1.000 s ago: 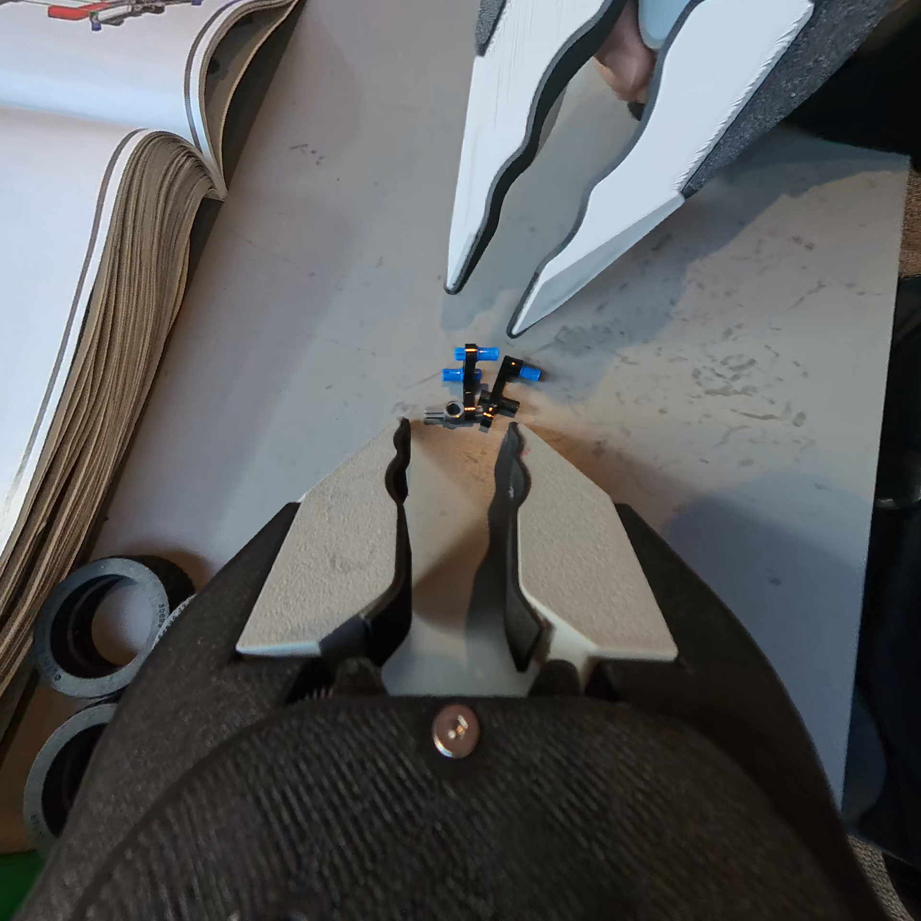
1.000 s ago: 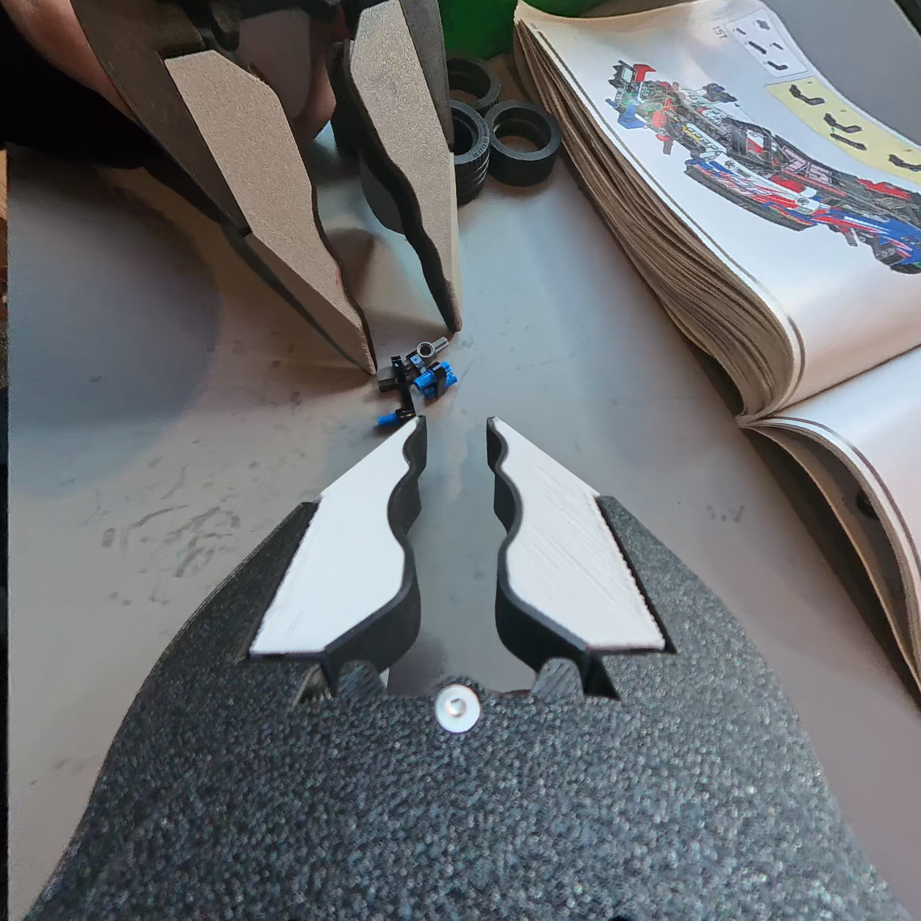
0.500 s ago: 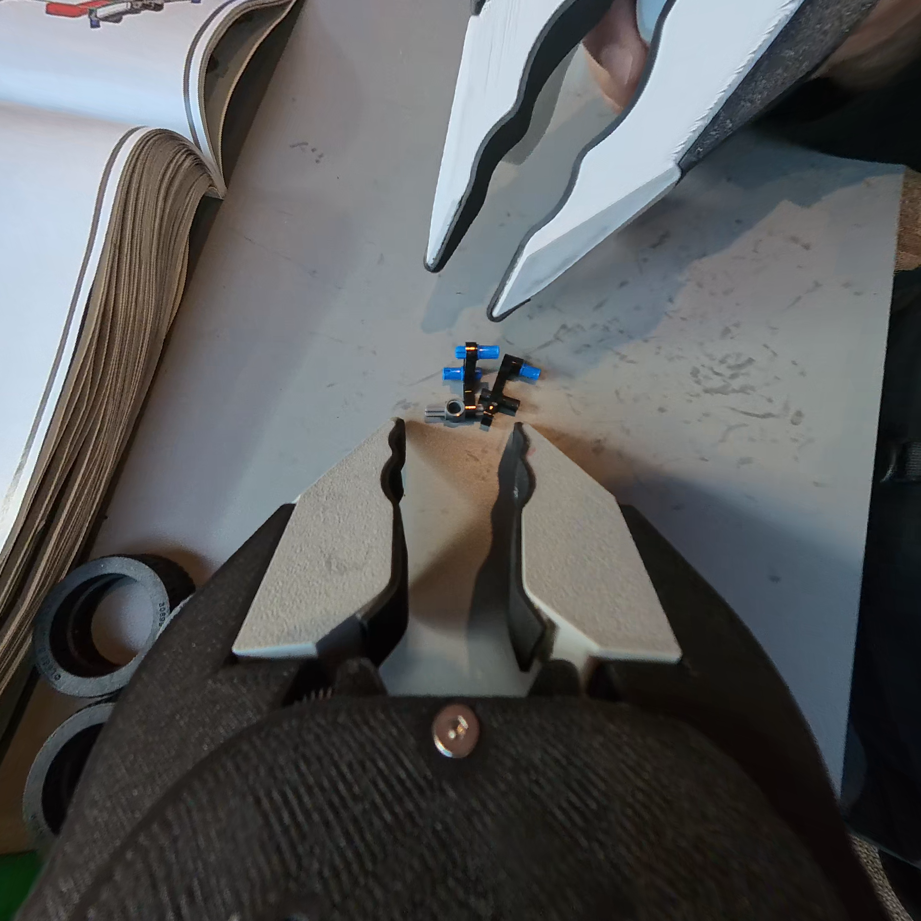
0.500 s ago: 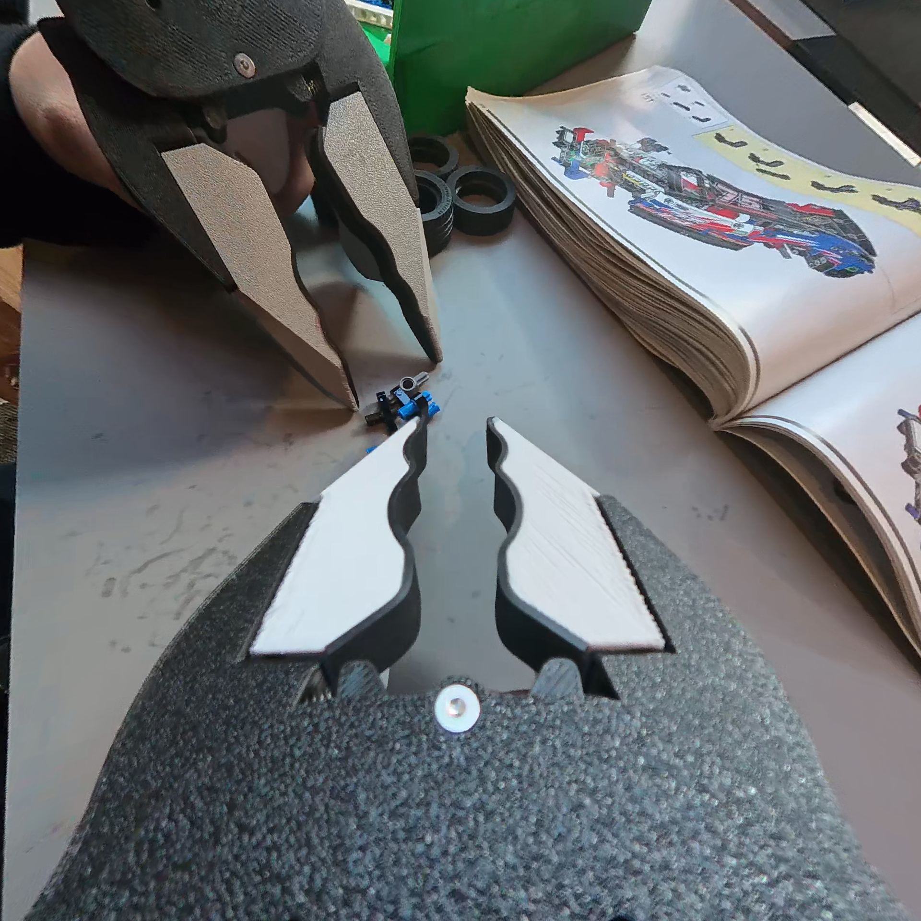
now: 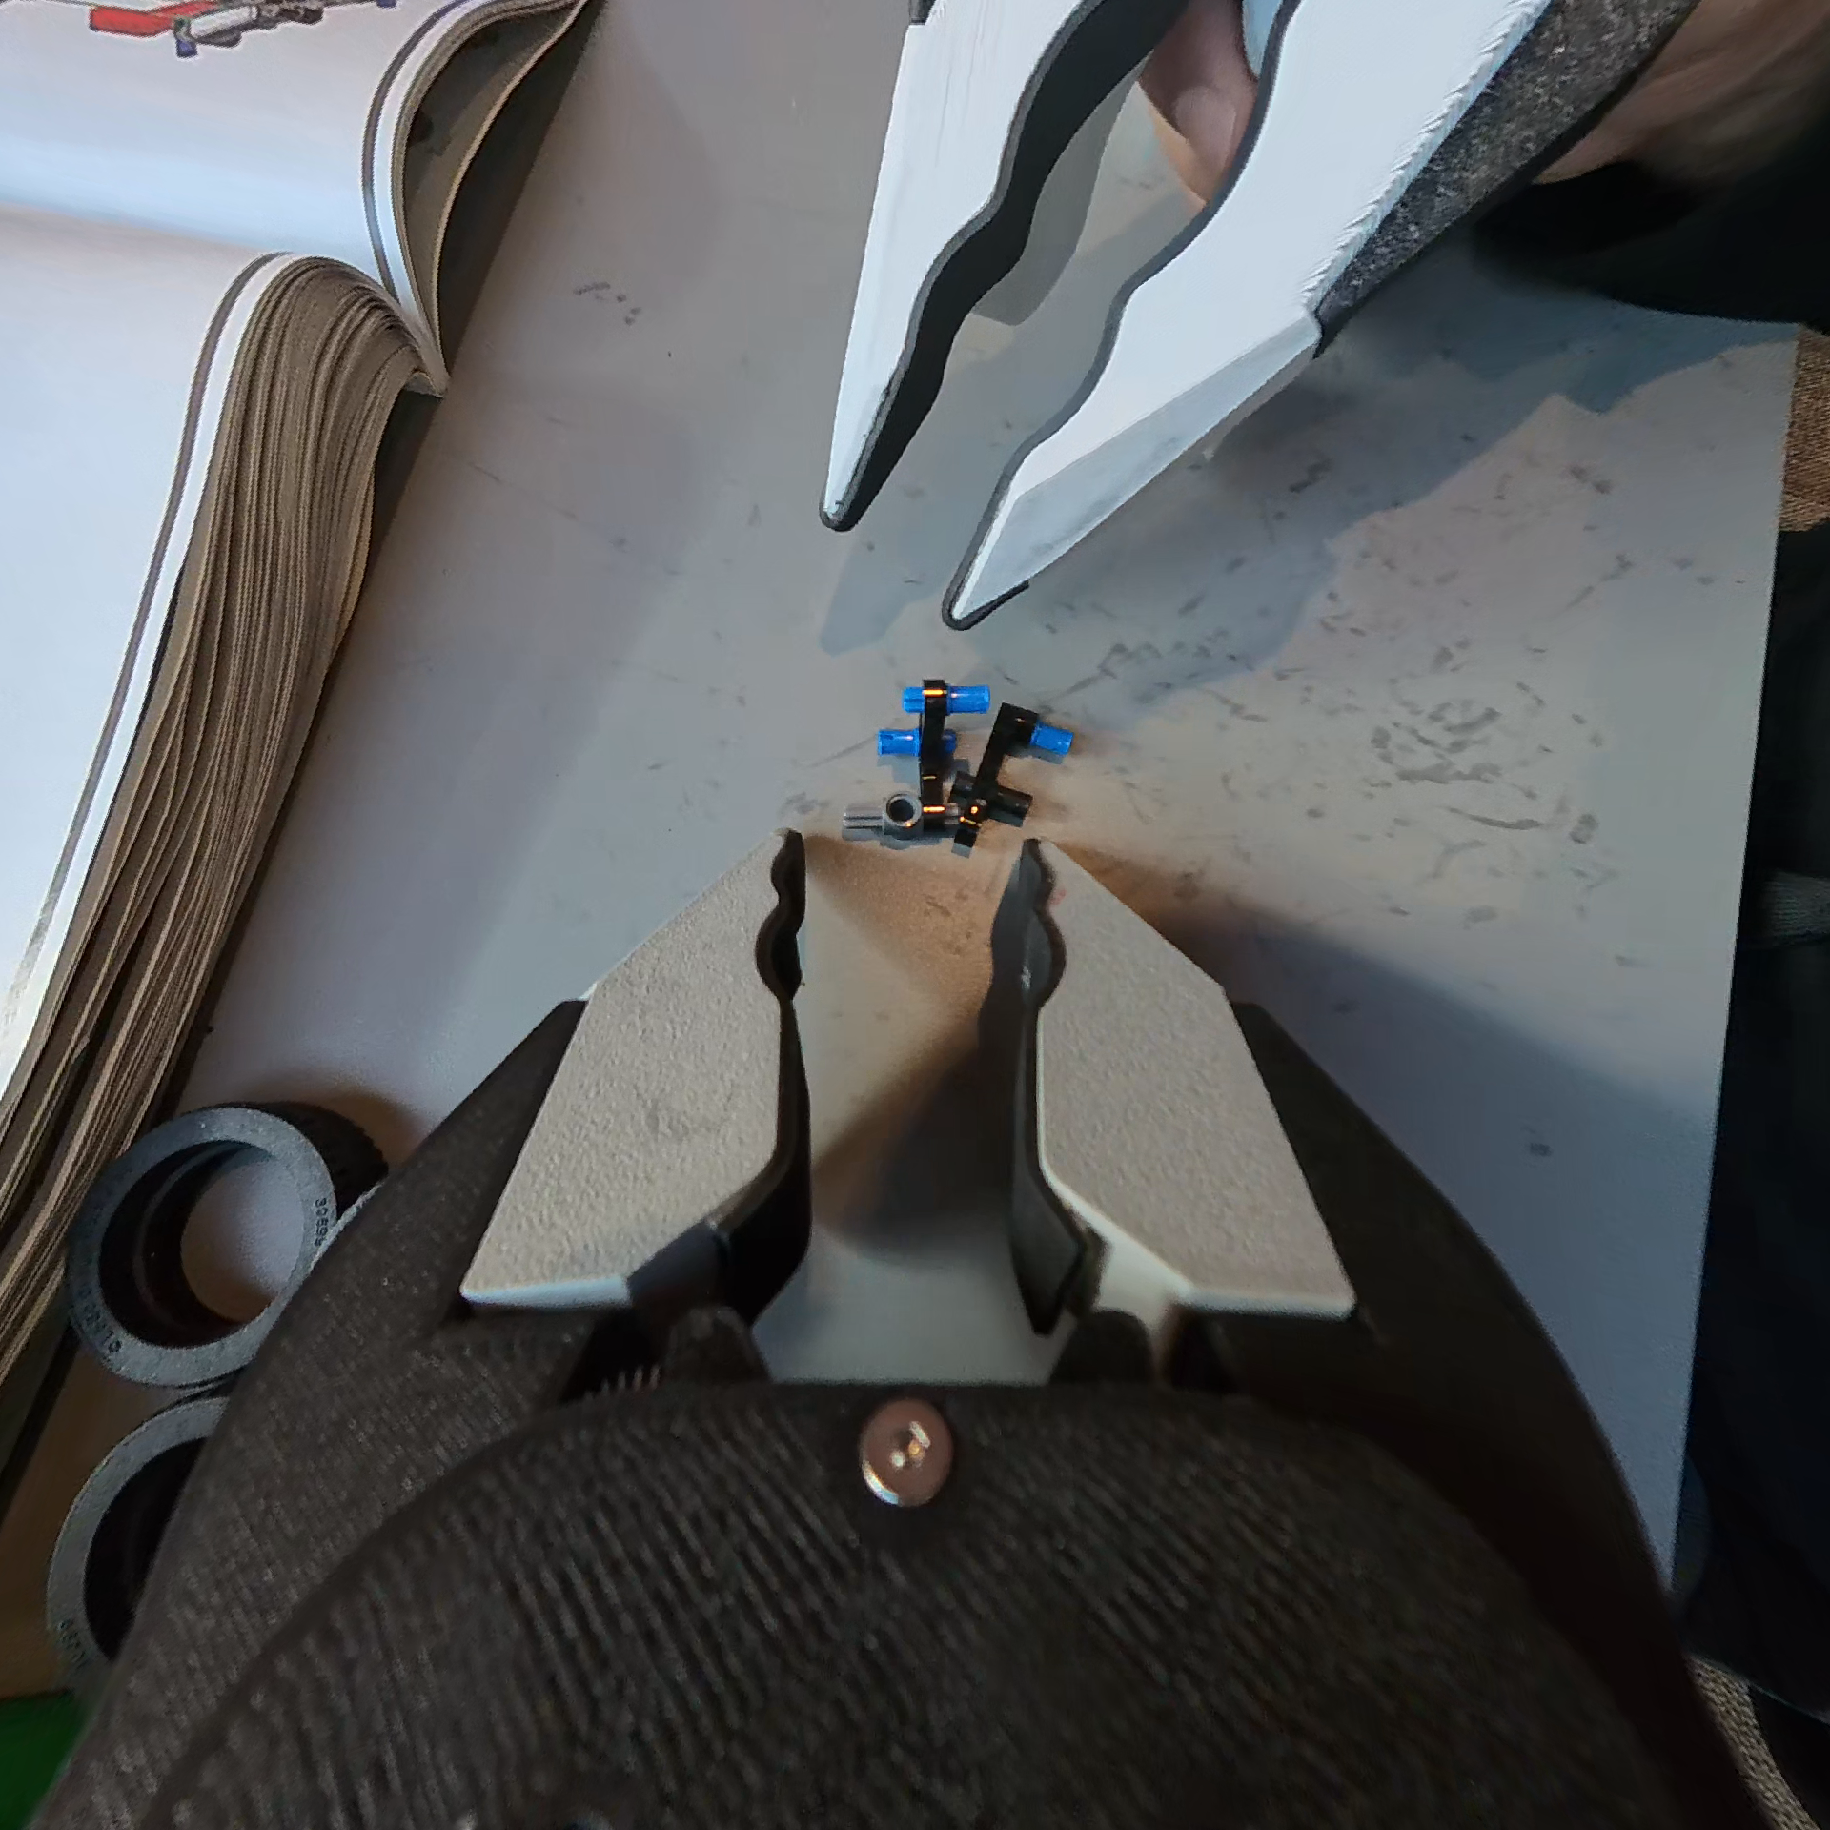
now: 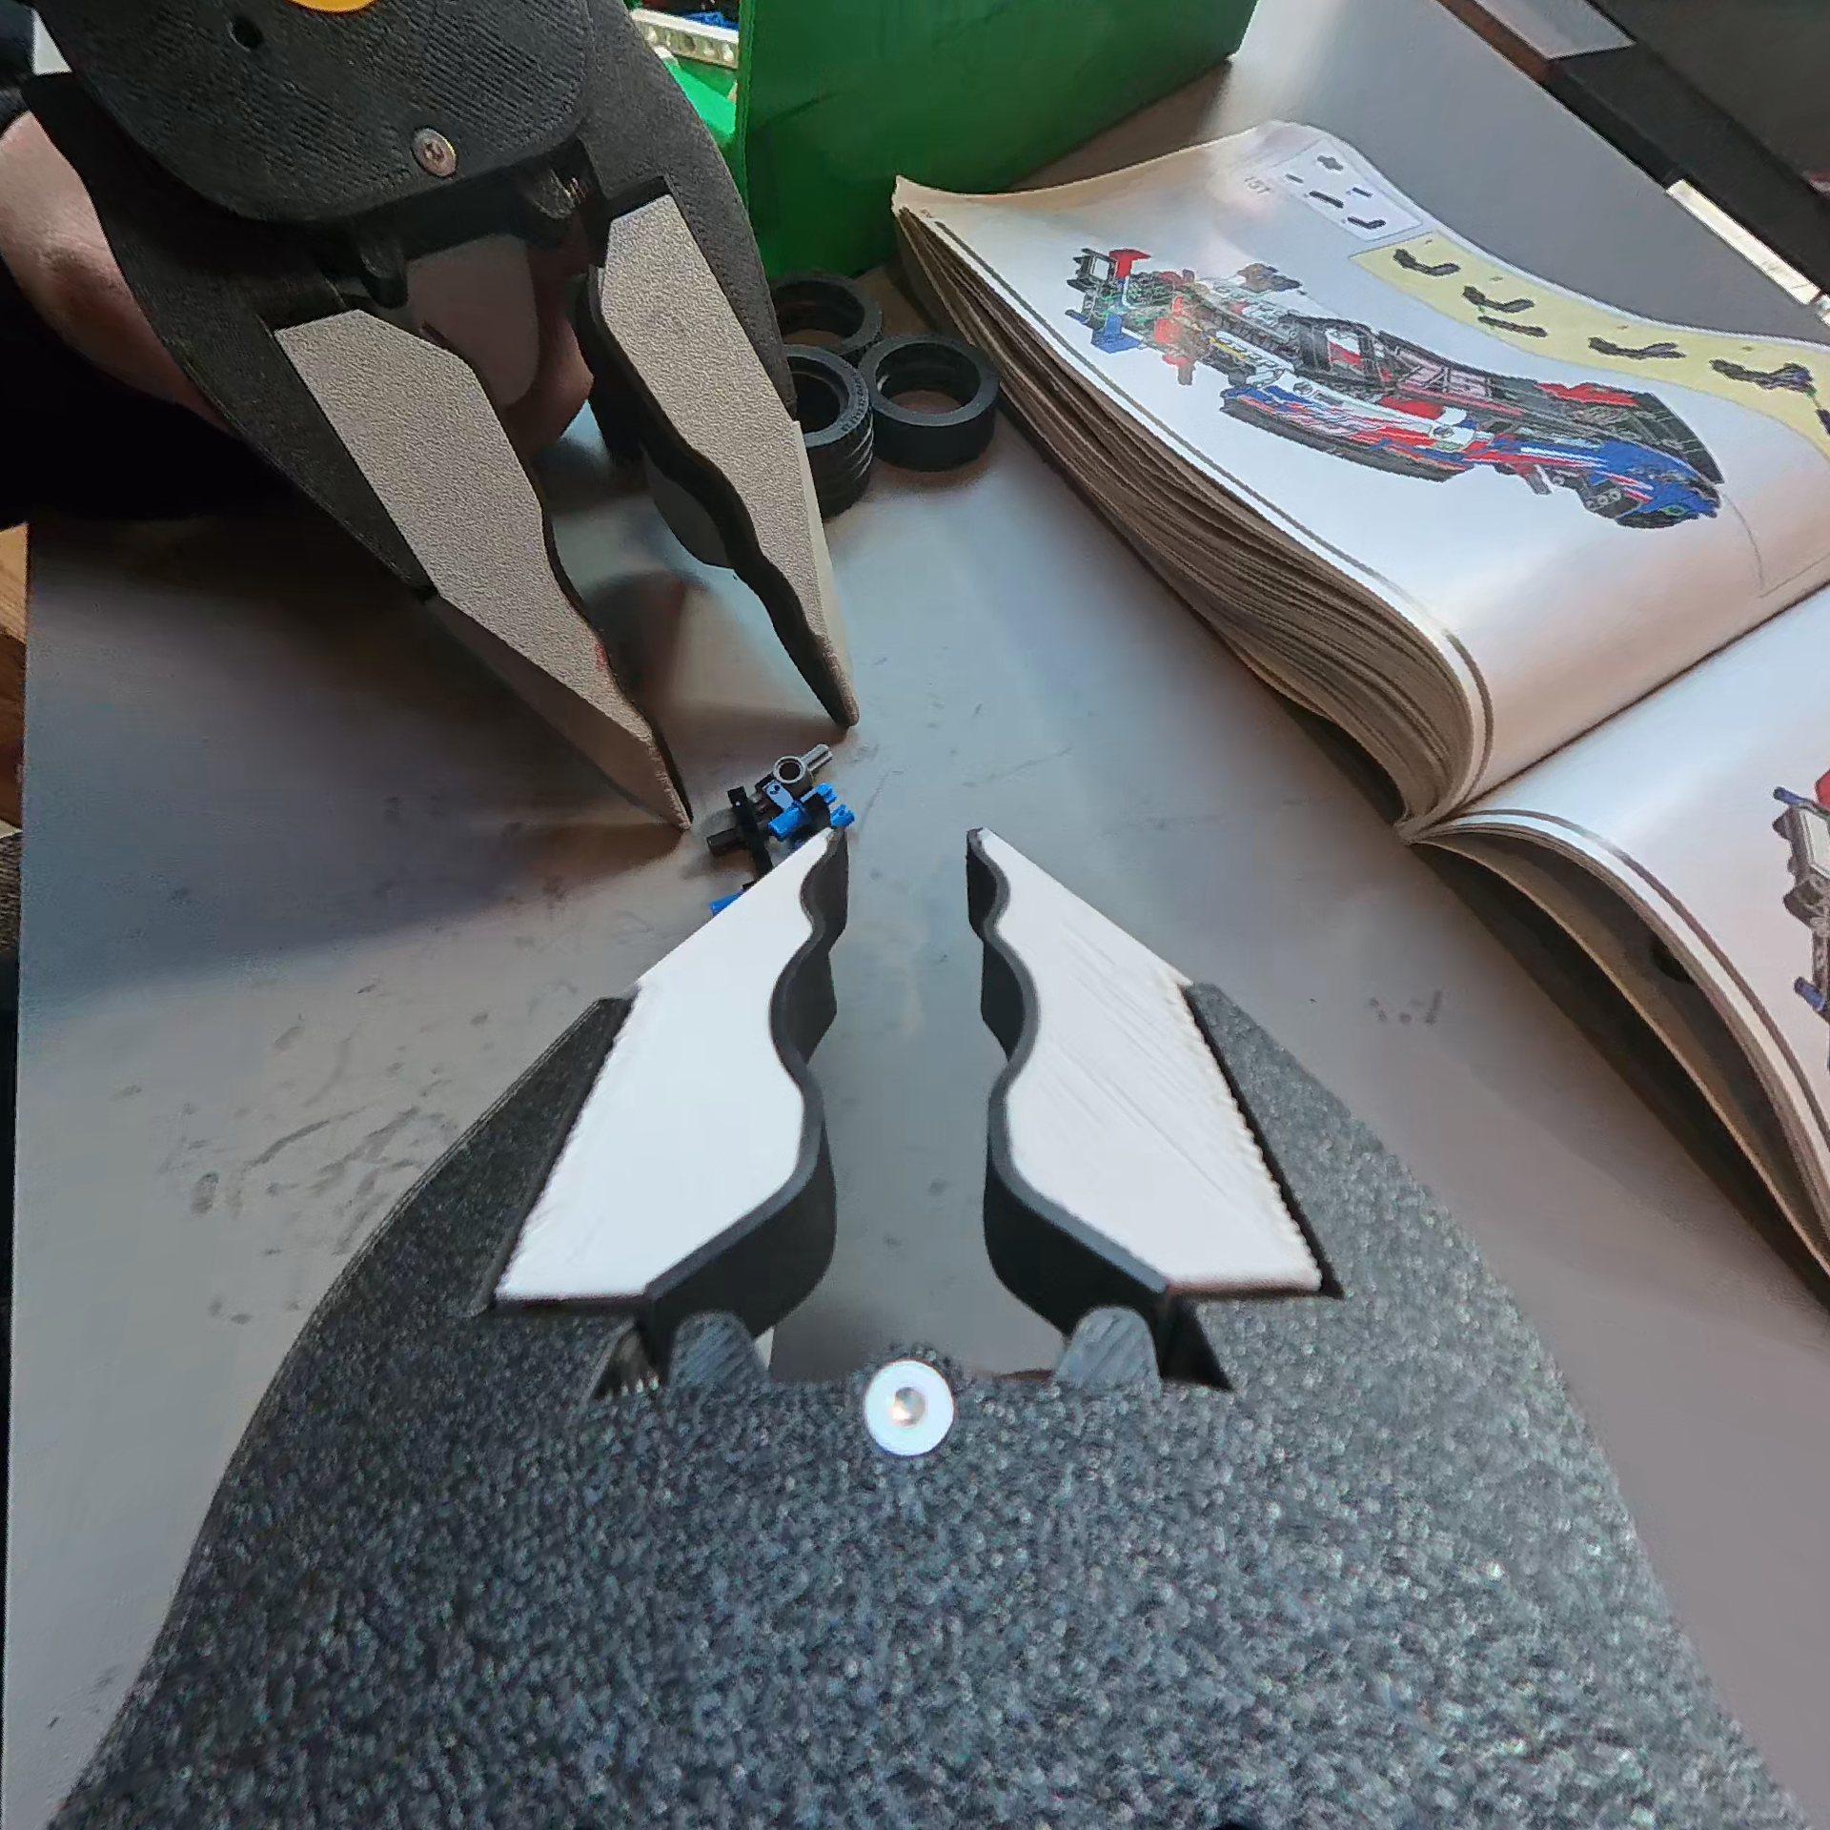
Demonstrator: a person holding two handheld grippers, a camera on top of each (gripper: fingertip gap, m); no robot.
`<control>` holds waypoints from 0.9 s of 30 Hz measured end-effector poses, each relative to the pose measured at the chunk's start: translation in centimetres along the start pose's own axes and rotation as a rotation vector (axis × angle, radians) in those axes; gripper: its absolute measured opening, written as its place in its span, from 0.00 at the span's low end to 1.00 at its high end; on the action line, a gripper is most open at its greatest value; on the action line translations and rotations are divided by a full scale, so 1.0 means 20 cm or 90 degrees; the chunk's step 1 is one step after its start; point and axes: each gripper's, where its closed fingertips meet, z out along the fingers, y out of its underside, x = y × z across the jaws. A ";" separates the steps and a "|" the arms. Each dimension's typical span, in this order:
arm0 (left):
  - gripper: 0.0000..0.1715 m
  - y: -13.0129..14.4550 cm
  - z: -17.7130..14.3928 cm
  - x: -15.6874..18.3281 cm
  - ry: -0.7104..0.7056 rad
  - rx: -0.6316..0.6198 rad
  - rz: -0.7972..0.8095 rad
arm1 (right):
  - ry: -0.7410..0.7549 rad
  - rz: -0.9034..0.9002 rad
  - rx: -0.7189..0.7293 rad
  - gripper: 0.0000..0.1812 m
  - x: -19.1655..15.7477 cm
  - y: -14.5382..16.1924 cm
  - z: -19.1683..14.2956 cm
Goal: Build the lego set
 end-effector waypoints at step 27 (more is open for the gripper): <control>0.07 -0.80 -0.11 -0.71 -0.276 0.095 -0.042 | 0.047 0.107 0.091 0.13 0.12 -0.09 -0.11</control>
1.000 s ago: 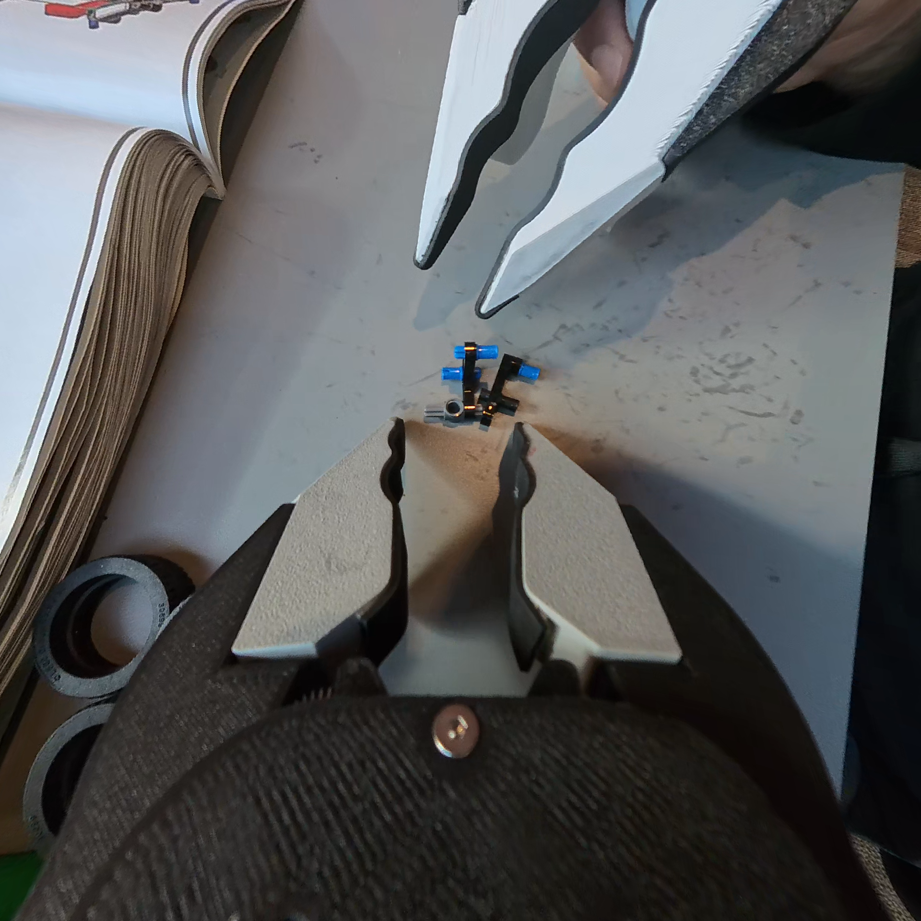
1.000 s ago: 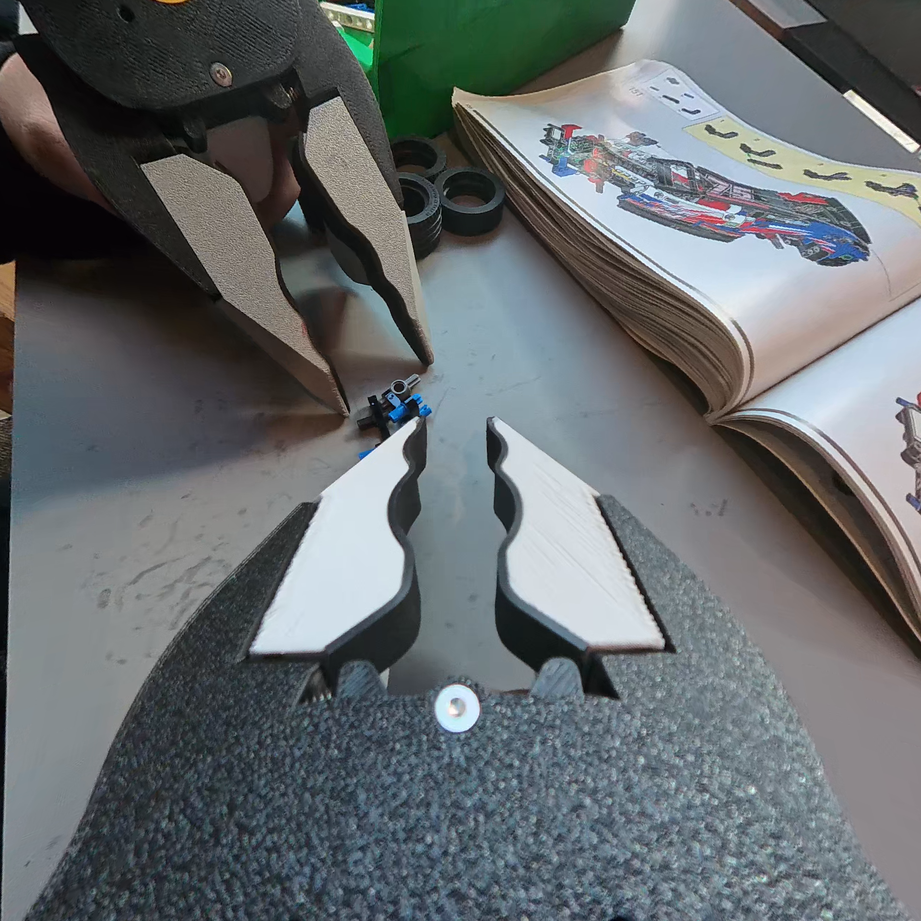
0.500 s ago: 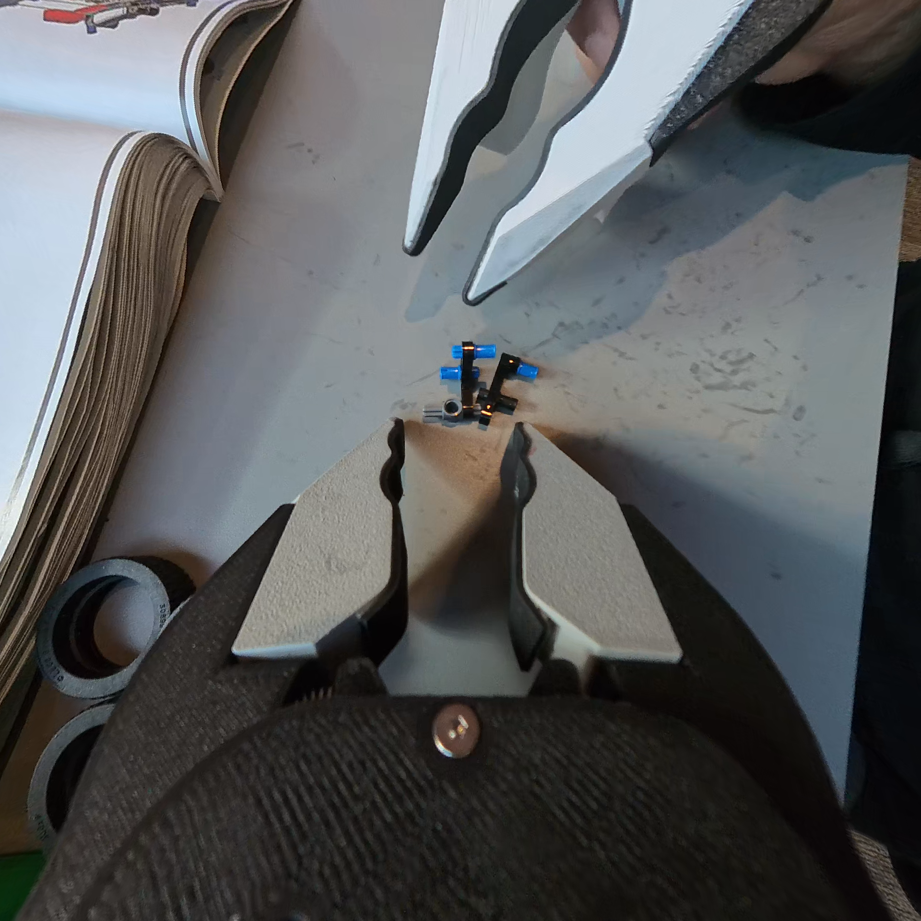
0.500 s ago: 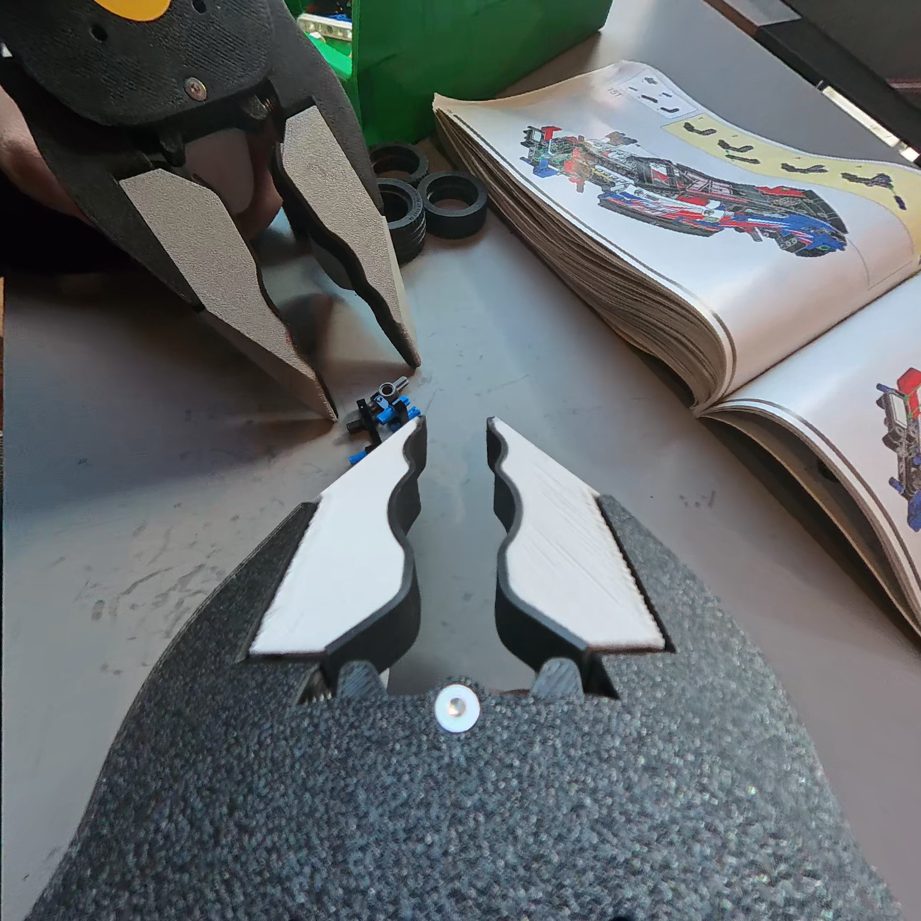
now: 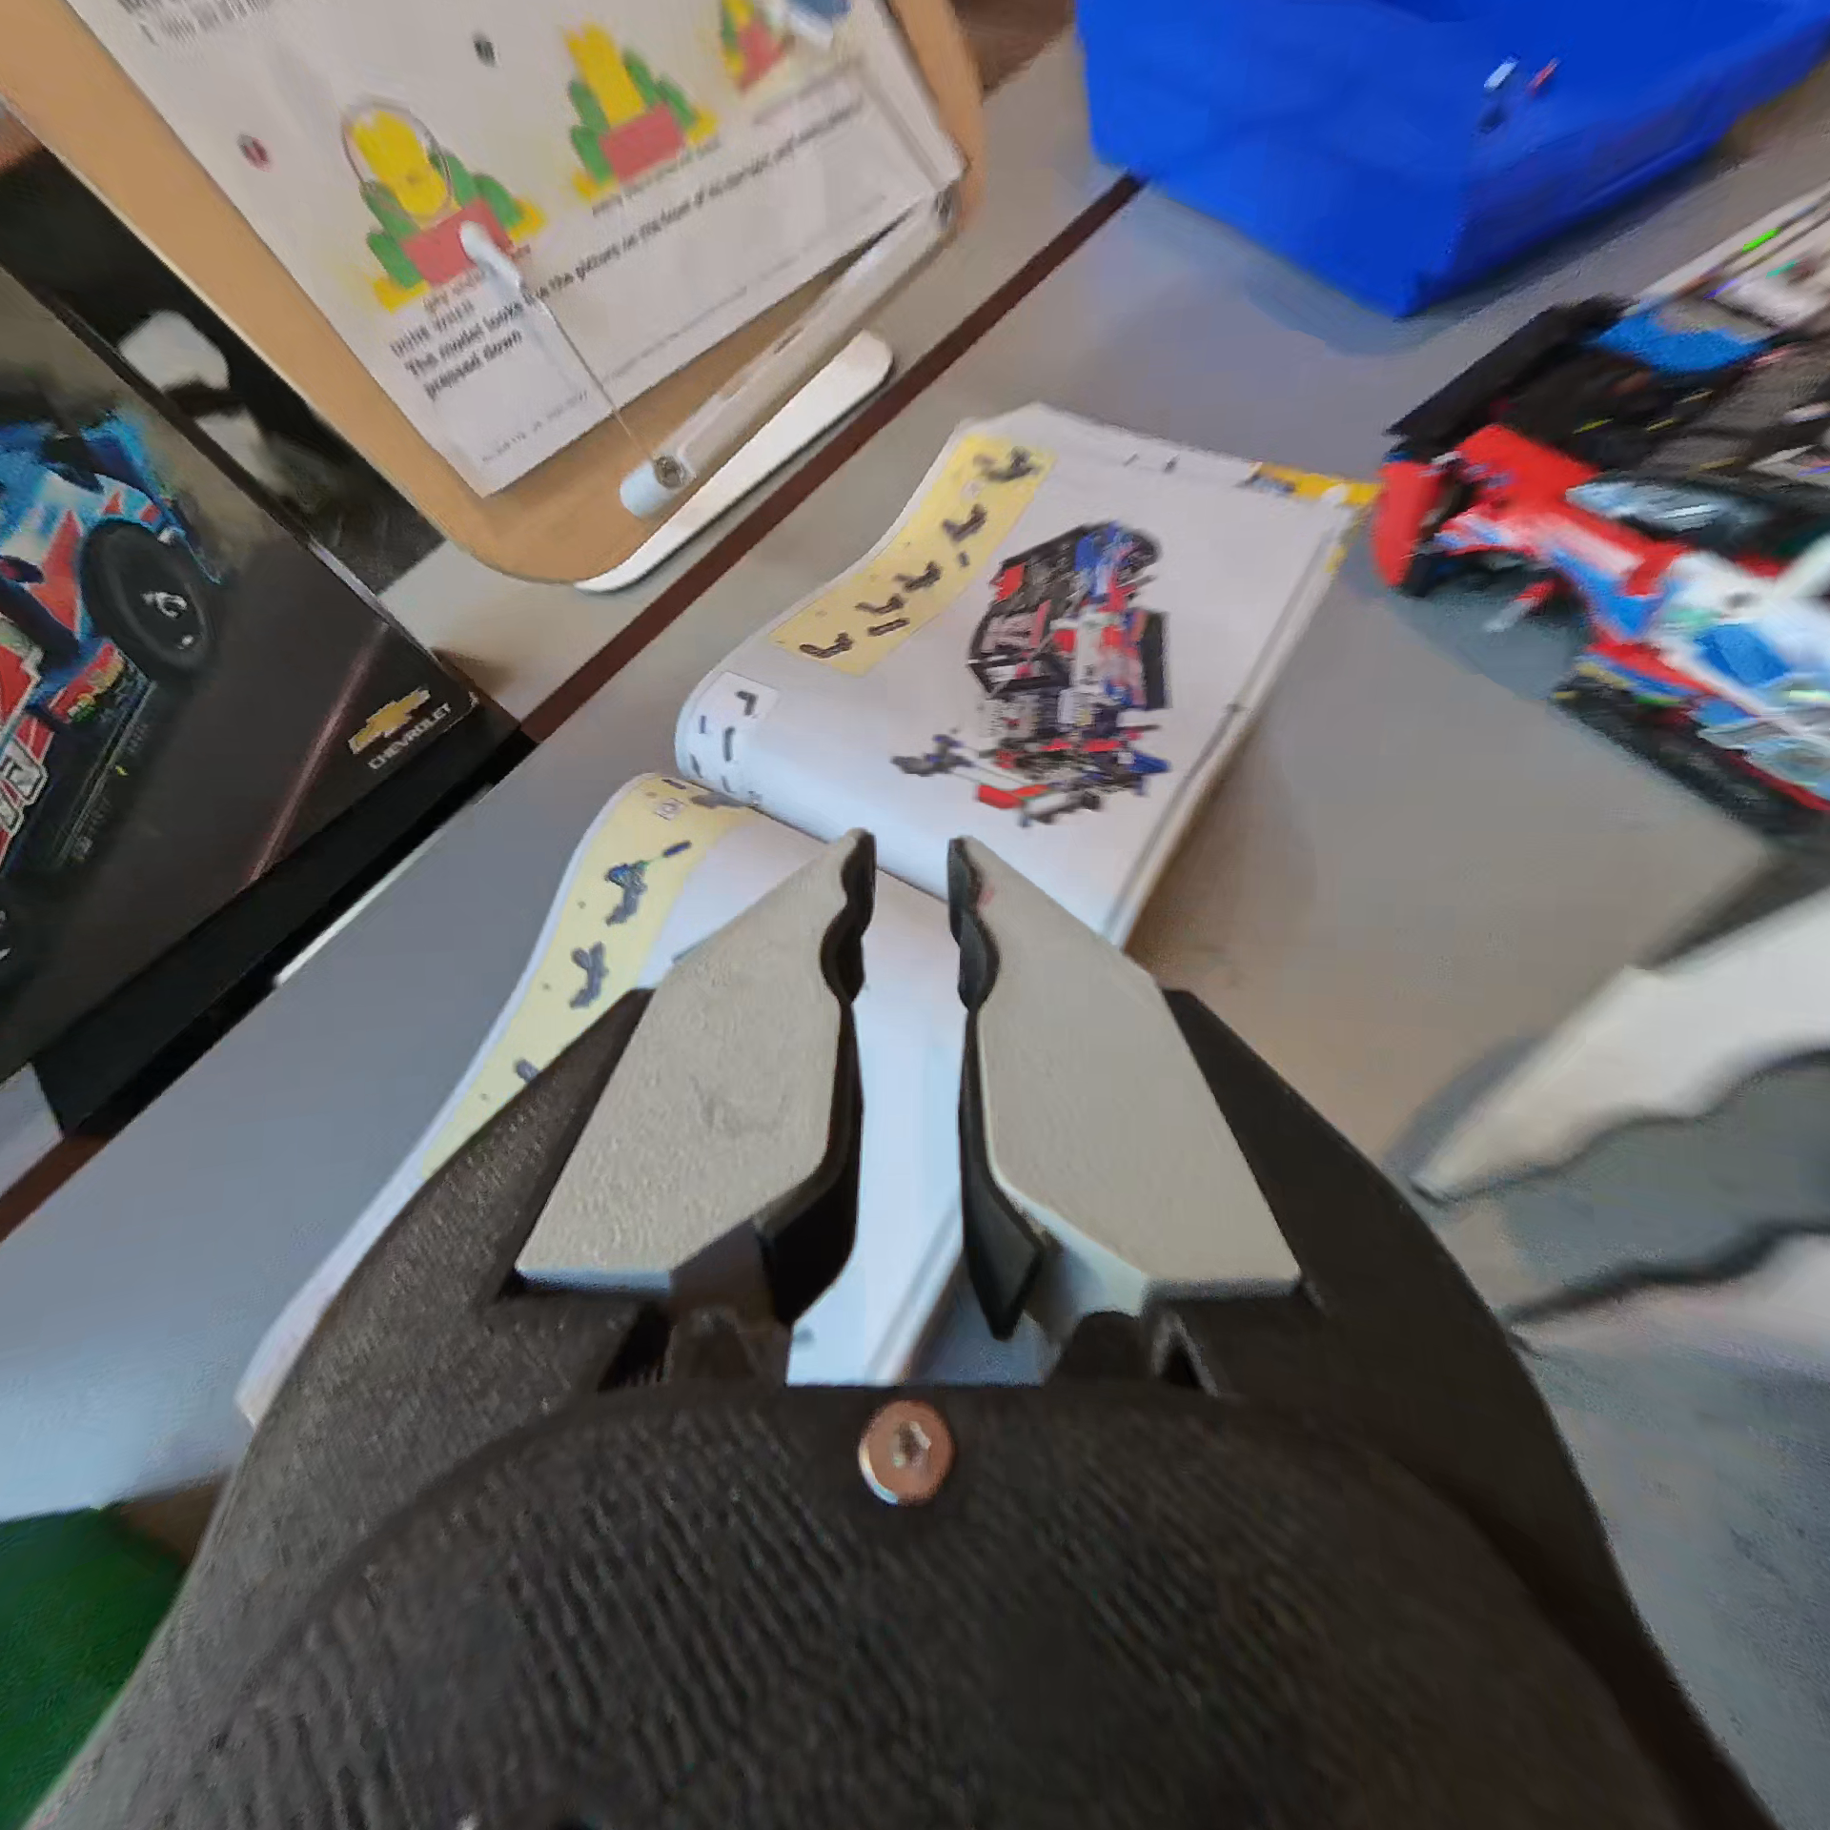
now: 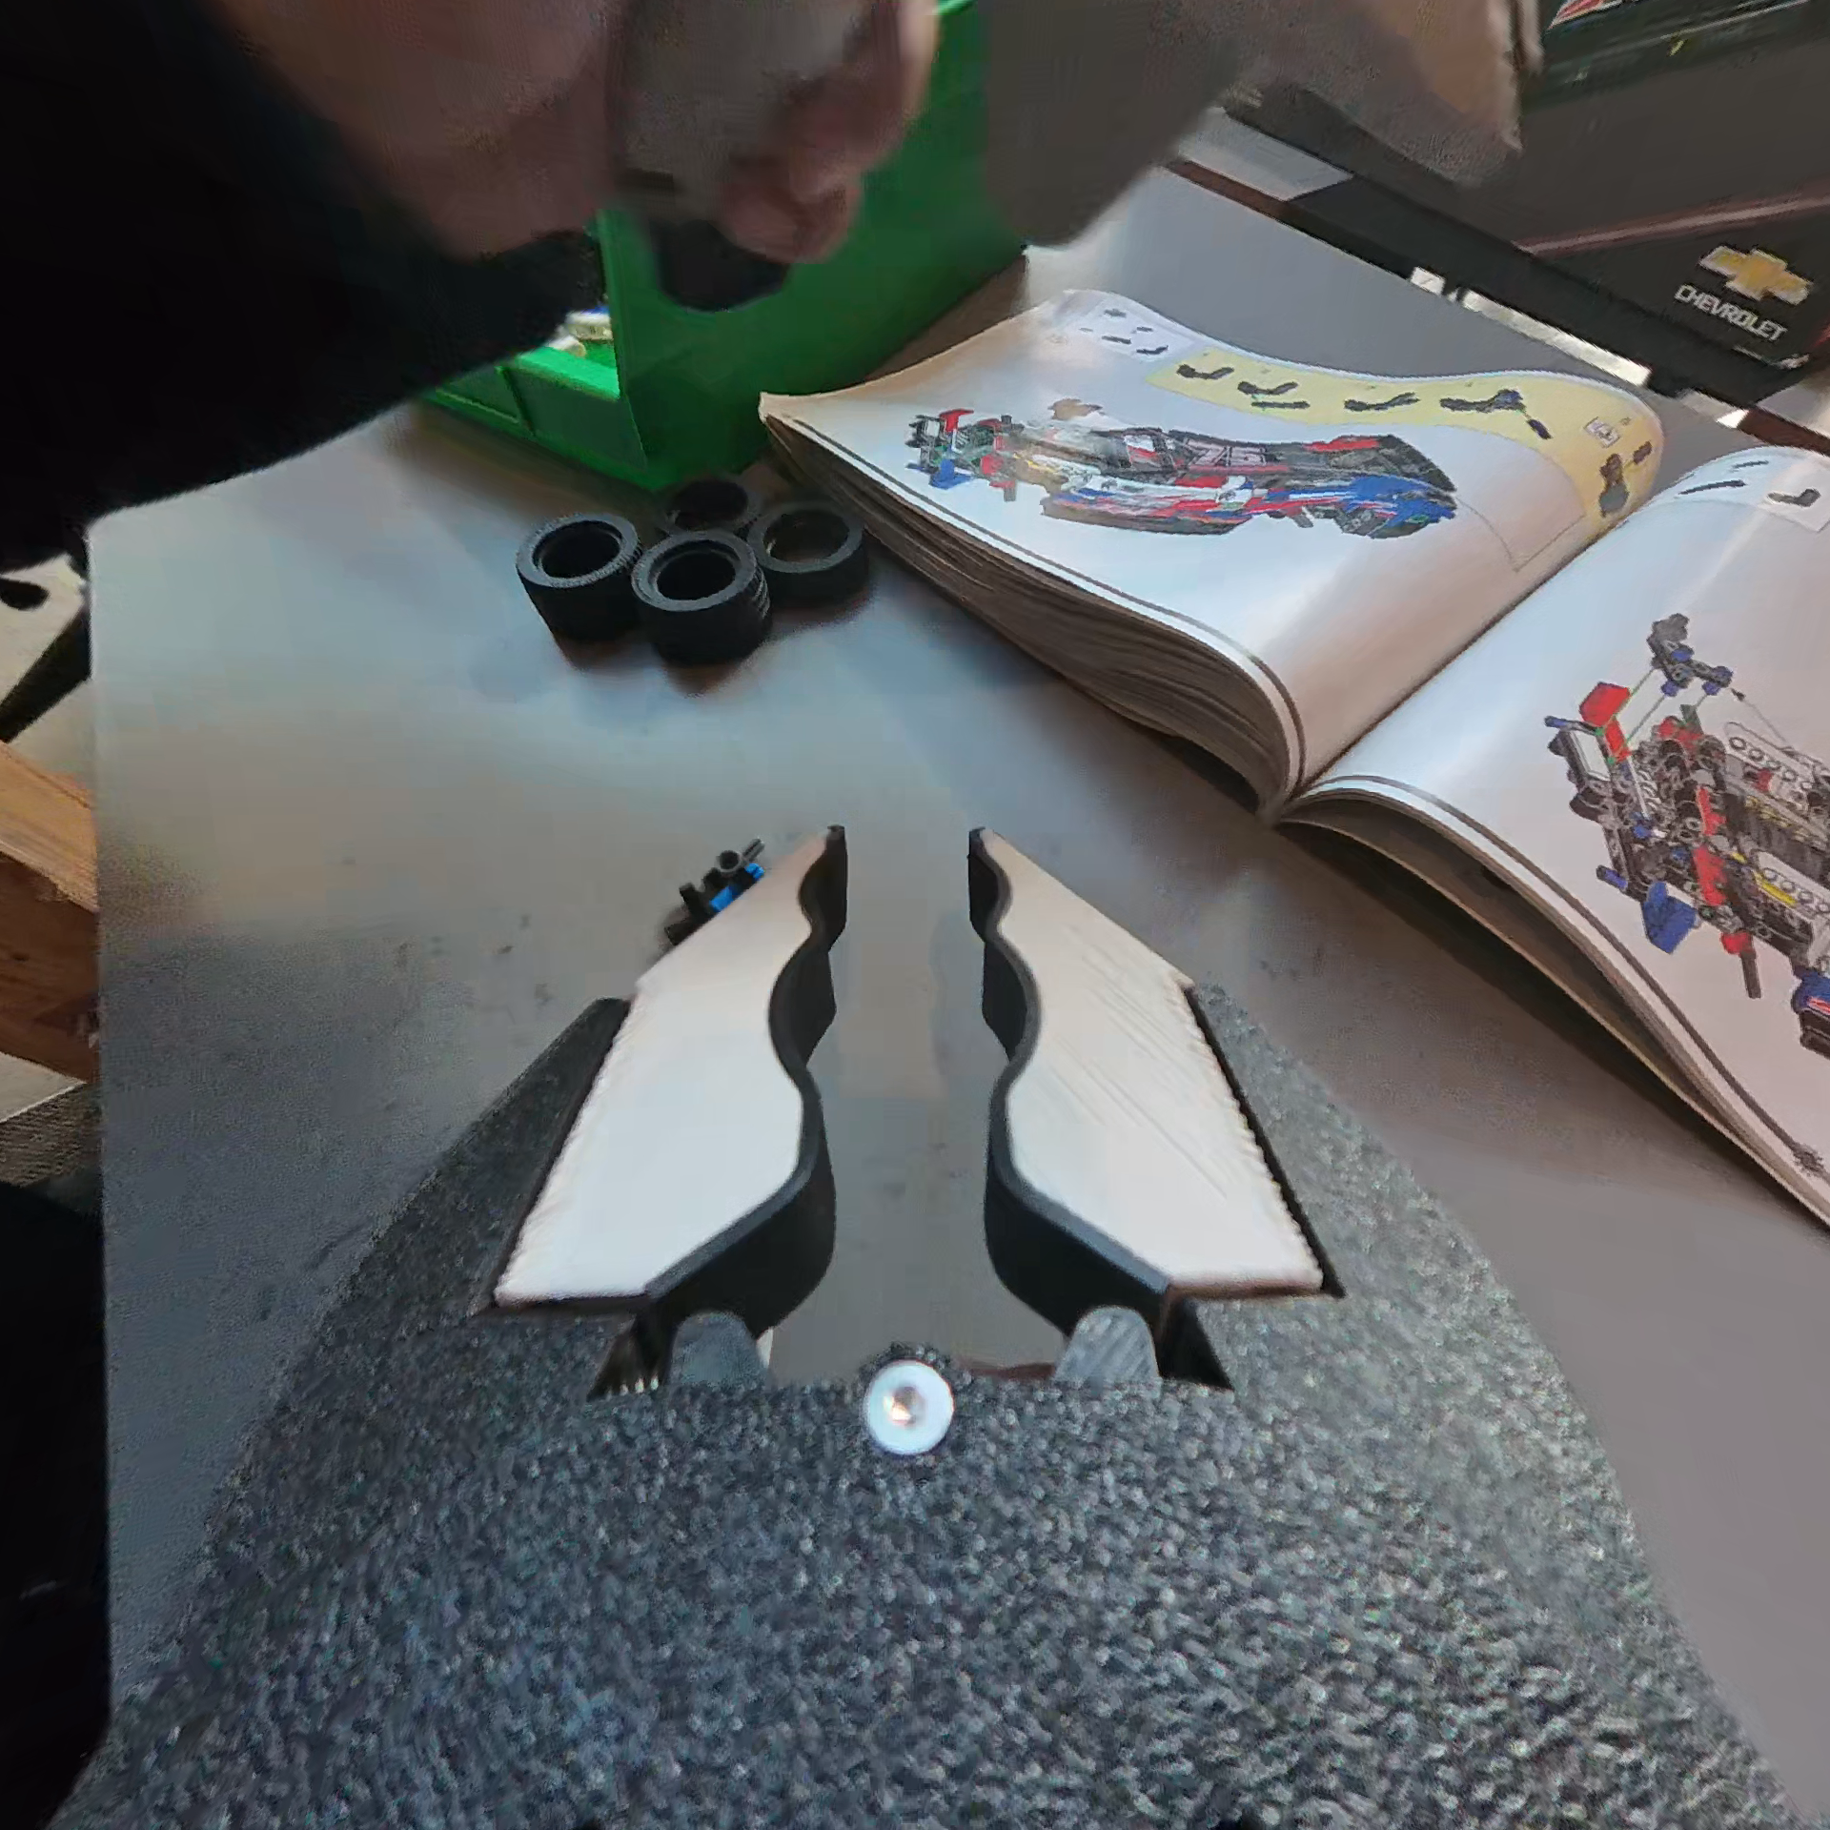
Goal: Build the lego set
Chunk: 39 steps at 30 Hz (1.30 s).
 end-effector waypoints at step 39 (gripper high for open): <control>0.00 0.65 0.20 -0.12 -0.127 -0.189 0.105 | -0.141 -0.155 -0.352 0.00 0.93 -0.10 0.52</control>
